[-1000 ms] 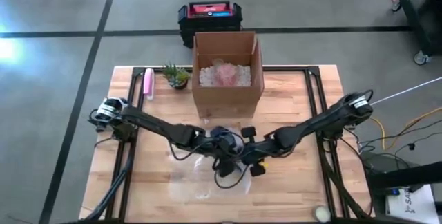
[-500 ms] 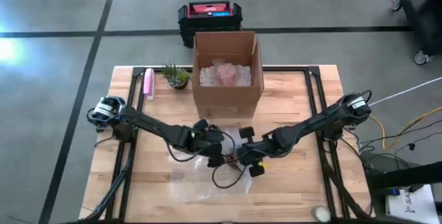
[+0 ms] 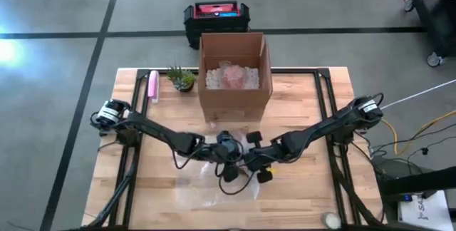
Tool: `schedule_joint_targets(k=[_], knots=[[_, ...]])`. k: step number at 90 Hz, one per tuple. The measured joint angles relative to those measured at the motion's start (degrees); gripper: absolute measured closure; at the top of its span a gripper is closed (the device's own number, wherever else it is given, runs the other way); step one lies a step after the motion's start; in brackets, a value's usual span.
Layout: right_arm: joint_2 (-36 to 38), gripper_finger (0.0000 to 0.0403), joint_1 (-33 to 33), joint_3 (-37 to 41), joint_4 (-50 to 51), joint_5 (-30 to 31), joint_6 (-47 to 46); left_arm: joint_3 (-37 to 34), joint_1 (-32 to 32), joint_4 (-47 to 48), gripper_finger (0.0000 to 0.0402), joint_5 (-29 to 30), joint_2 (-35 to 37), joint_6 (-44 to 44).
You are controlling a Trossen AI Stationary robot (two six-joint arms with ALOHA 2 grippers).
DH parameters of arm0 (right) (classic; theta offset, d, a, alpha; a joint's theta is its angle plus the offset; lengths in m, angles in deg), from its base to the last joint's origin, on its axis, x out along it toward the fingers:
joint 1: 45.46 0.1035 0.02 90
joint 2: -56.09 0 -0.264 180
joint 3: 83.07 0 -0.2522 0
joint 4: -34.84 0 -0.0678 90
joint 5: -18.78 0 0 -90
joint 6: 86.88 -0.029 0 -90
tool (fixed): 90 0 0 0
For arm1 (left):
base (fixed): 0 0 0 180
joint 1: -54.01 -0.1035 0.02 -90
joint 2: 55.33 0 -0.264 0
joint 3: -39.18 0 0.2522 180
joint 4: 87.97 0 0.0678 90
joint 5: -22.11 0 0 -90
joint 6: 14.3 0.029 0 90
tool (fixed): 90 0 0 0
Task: Wrap mug
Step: Wrap the black mug with the bubble wrap
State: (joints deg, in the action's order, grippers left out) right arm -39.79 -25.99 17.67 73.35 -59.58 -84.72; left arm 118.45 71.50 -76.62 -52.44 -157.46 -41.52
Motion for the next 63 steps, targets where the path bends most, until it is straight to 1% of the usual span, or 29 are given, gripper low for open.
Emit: schedule_joint_targets(k=[12,29,34,43,48,55,63], knots=[[0.1,0.0403,0.0,-1.3,2.5,0.3,0.6,-0.3,0.0,-0.7,0.0402,0.1,-2.4,-1.3],[3.6,0.0403,0.1,-8.8,16.5,0.2,0.7,-0.3,0.0,-0.7,0.0402,0.2,-2.6,-1.8],[4.9,0.0403,0.1,-10.0,18.7,0.1,0.8,-0.4,0.0,-0.7,0.0402,0.2,-2.4,-1.8],[6.5,0.0403,0.1,-10.4,14.8,-0.5,0.9,-0.4,-0.1,-0.9,0.0402,0.2,-2.3,-1.8],[6.6,0.0403,0.0,-9.6,10.5,-3.7,1.1,-0.5,0.0,-1.1,0.0401,0.2,-2.3,-1.8],[4.1,0.0403,-0.5,-8.0,6.8,-8.8,1.2,-0.5,-0.1,-1.1,0.0402,0.1,-2.3,-1.8],[-0.6,0.0403,-1.0,-5.8,6.8,-10.3,0.2,-0.5,0.0,-1.1,0.0402,0.0,-2.0,-1.8]])
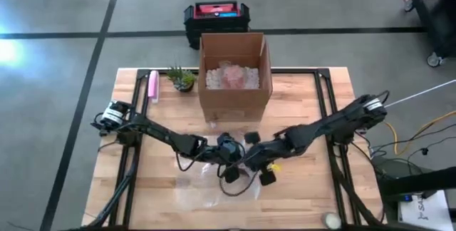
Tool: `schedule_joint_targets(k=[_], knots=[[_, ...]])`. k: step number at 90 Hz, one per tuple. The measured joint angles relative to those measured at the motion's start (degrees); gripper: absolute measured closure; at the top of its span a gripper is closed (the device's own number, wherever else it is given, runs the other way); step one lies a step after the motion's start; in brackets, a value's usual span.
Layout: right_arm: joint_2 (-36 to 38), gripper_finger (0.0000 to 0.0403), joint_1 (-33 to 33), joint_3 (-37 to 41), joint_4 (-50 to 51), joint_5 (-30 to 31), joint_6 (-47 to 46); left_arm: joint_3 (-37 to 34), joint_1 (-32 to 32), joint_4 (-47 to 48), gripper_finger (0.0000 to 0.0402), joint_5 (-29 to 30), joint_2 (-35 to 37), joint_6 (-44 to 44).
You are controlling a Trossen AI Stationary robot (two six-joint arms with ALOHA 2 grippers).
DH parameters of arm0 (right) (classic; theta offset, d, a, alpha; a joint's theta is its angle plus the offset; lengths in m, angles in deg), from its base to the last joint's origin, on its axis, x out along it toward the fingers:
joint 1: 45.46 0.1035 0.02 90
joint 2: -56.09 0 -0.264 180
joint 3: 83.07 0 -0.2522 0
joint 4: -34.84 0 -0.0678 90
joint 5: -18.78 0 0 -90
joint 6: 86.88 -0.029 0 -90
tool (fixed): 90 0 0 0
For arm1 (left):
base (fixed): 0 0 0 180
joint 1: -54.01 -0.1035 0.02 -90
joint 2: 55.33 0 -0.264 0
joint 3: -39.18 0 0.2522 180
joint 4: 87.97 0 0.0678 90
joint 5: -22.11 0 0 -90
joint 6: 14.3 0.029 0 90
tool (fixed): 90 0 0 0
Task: Wrap mug
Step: Wrap the black mug with the bubble wrap
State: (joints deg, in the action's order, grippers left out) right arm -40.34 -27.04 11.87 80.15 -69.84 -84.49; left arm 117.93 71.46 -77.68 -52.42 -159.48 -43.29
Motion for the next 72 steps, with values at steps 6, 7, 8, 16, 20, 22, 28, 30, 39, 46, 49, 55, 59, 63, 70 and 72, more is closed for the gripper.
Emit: schedule_joint_targets(k=[6,7,8,16,20,22,28,30,39,46,49,55,59,63,70,72], knots=[[-2.6,0.0403,-0.7,0.8,-0.9,0.1,-0.3,-0.1,0.0,0.2,0.0401,-0.2,0.6,0.0],[-2.9,0.0403,-0.8,0.9,-1.0,0.1,-0.3,-0.1,0.0,0.4,0.0401,-0.3,0.7,0.1],[-3.2,0.0403,-0.9,0.9,-1.1,0.1,-0.4,-0.1,0.0,0.6,0.0401,-0.3,0.9,0.1],[-5.8,0.0403,-1.4,0.8,-2.1,0.6,-1.3,-0.3,0.4,2.2,0.0401,-0.8,3.0,0.1],[-6.5,0.0403,-1.4,0.8,-2.0,0.4,-1.3,-0.4,0.7,1.9,0.0401,-1.1,4.2,0.1],[-6.8,0.0403,-1.4,0.7,-1.5,0.3,-1.2,-0.4,0.8,1.4,0.0401,-1.1,4.7,0.1],[-6.9,0.0403,-1.3,0.3,0.6,0.3,-0.5,-0.3,0.9,0.4,0.0401,-1.4,5.4,0.2],[-6.9,0.0403,-1.3,-0.1,0.6,0.1,0.0,-0.3,0.9,0.2,0.0401,-1.5,5.4,0.3],[-5.5,0.0403,-1.5,-1.7,1.4,0.2,1.2,-0.2,0.8,-1.1,0.0401,-0.9,3.5,0.8],[-3.6,0.0403,-1.5,-2.9,2.6,0.2,1.3,-0.3,0.4,-1.1,0.0402,-0.5,1.3,0.4],[-3.1,0.0403,-1.6,-3.0,3.1,0.2,1.3,-0.3,0.3,-1.3,0.0402,-0.4,0.7,0.1],[-2.1,0.0403,-1.5,-4.1,4.9,0.1,1.3,-0.1,0.2,-1.2,0.0402,-0.4,0.3,-0.2],[-1.2,0.0403,-1.5,-5.4,6.5,0.4,1.3,-0.2,0.2,-0.7,0.0402,-0.4,0.2,-0.2],[0.6,0.0403,-1.6,-6.3,8.1,1.6,1.3,-0.2,0.1,-0.5,0.0402,-0.4,0.2,-0.3],[2.5,0.0403,-1.8,-6.9,9.6,4.2,1.2,-0.3,0.0,0.0,0.0402,-0.4,0.1,-0.2],[2.9,0.0403,-1.8,-6.8,9.4,5.3,1.2,-0.3,0.0,0.0,0.0402,-0.3,0.1,-0.2]])
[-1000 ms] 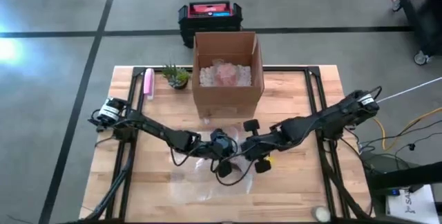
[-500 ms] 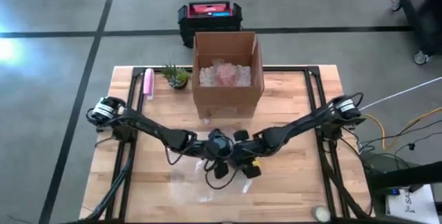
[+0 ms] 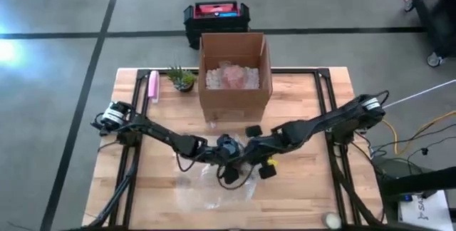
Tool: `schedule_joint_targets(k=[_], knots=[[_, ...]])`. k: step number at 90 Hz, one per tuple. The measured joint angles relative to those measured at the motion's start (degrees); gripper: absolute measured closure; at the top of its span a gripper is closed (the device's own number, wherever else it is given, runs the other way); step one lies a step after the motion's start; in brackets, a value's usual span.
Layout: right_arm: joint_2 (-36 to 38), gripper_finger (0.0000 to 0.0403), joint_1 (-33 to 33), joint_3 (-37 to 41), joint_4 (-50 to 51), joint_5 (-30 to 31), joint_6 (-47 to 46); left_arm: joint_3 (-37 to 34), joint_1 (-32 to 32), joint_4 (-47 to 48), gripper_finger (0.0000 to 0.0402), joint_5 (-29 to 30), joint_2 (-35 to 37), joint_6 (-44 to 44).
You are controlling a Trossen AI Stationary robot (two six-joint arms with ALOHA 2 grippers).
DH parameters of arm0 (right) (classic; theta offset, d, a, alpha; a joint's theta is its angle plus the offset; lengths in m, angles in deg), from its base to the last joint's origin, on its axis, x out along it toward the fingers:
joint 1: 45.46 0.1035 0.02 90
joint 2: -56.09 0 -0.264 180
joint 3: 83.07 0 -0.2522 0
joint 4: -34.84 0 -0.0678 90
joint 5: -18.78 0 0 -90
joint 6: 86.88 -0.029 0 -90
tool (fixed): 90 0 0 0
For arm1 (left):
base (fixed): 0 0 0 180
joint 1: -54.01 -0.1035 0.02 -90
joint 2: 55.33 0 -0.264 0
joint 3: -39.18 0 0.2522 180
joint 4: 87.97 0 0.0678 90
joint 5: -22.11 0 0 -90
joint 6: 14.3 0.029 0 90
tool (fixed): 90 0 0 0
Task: Wrap mug
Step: Wrap the black mug with the bubble wrap
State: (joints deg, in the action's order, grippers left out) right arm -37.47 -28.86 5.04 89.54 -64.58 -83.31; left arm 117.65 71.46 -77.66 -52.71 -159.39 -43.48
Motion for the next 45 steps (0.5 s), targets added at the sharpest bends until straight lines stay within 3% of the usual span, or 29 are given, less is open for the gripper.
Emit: schedule_joint_targets(k=[11,26,45], knots=[[0.0,0.0403,-1.5,1.2,-2.3,2.9,0.1,0.2,0.1,-0.2,0.0402,-0.2,0.0,-0.1],[-2.9,0.0403,-2.4,3.8,-5.3,-2.1,-0.3,0.3,0.1,-0.6,0.0402,-0.2,0.0,-0.1],[-7.4,0.0403,-2.1,4.2,-7.3,-2.1,-0.5,0.1,0.3,-0.1,0.0401,-0.5,0.2,0.2]])
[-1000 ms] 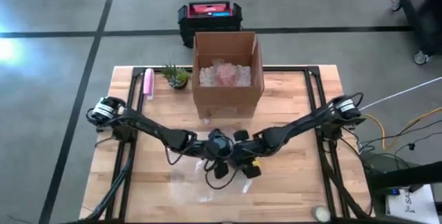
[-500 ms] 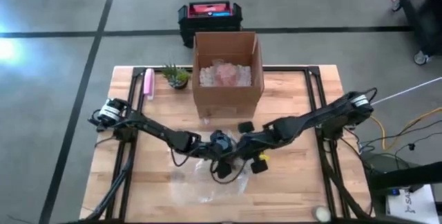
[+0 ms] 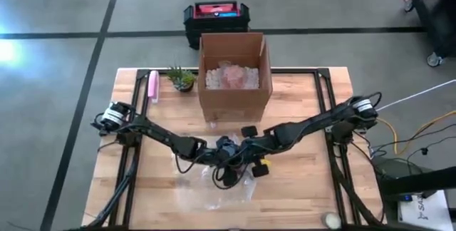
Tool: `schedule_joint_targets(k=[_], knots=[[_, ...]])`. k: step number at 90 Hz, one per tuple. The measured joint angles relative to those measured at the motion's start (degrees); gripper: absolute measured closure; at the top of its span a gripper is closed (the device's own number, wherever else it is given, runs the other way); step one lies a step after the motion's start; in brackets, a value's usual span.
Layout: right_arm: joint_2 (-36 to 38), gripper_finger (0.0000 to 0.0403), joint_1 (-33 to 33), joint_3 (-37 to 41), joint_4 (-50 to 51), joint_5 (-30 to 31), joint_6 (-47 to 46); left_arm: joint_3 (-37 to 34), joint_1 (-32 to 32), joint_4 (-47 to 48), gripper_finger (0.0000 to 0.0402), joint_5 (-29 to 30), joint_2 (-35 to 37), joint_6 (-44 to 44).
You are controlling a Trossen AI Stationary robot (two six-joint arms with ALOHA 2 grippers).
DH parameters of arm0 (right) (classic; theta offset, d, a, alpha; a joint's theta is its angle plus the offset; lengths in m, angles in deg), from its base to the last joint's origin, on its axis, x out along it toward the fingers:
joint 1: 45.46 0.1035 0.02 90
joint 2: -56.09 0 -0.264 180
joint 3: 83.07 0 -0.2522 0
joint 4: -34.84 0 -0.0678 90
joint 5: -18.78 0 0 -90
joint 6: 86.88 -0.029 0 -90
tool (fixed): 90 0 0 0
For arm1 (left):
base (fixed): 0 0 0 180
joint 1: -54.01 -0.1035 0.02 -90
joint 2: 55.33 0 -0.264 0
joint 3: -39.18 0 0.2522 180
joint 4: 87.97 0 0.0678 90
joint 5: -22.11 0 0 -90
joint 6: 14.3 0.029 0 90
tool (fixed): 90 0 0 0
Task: Wrap mug
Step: Wrap the black mug with the bubble wrap
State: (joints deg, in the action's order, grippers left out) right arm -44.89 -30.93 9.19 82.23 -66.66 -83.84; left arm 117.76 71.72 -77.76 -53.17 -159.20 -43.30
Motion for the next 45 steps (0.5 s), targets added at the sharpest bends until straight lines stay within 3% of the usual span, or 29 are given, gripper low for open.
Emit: schedule_joint_targets(k=[45], knots=[[4.8,0.0403,0.1,-1.7,4.5,-0.1,0.8,0.2,0.7,8.8,0.0402,0.3,11.5,-2.0]])
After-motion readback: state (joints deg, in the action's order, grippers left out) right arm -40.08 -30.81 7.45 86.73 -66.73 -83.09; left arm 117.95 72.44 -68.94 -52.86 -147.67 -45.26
